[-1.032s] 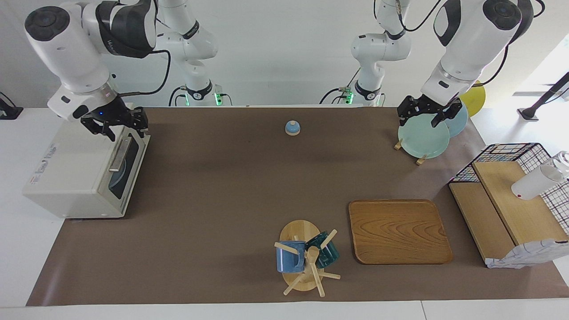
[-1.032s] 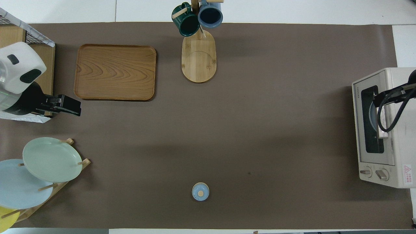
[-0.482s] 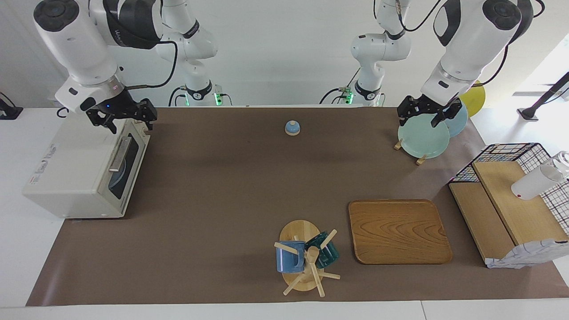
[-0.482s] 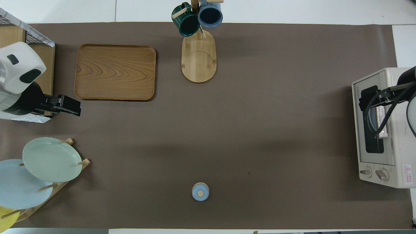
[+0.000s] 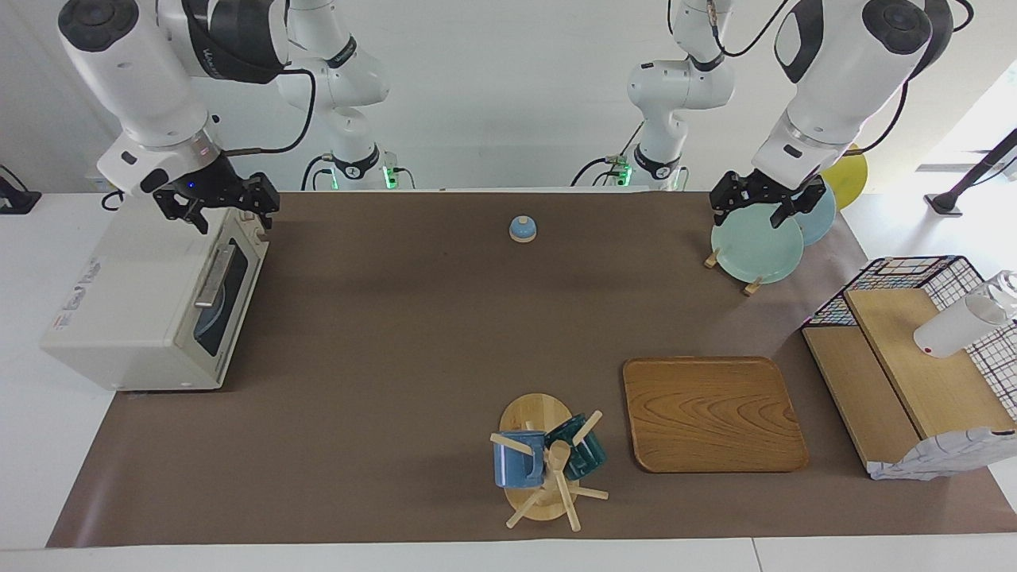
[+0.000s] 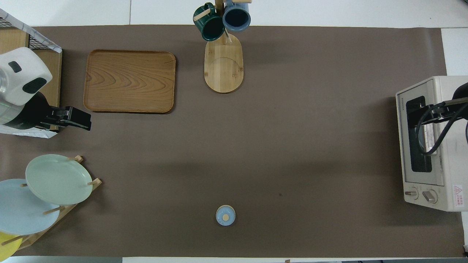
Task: Put eggplant into oven
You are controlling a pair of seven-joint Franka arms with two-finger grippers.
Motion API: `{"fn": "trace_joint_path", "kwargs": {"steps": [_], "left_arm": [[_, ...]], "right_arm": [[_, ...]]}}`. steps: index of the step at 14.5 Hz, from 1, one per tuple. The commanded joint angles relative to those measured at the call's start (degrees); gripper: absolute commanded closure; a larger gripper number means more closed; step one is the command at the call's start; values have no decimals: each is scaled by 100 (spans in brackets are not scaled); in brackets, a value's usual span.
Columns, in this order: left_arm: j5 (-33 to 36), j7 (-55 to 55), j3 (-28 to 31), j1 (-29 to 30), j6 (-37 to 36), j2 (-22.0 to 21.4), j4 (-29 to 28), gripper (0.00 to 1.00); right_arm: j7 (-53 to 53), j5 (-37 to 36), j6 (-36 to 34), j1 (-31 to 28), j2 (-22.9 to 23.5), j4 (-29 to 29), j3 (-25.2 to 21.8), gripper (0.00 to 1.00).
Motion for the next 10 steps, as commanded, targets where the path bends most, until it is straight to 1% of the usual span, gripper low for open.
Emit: {"fn": "trace_joint_path", "kwargs": {"steps": [1, 10], "left_arm": [[90, 68, 13, 3, -72, -16, 62, 0], [99, 68, 13, 3, -72, -25, 62, 0]], "right_arm": [[96, 183, -21, 13, -85, -84, -109, 0], [315, 376, -3, -48, -23, 21, -83, 0]]}}
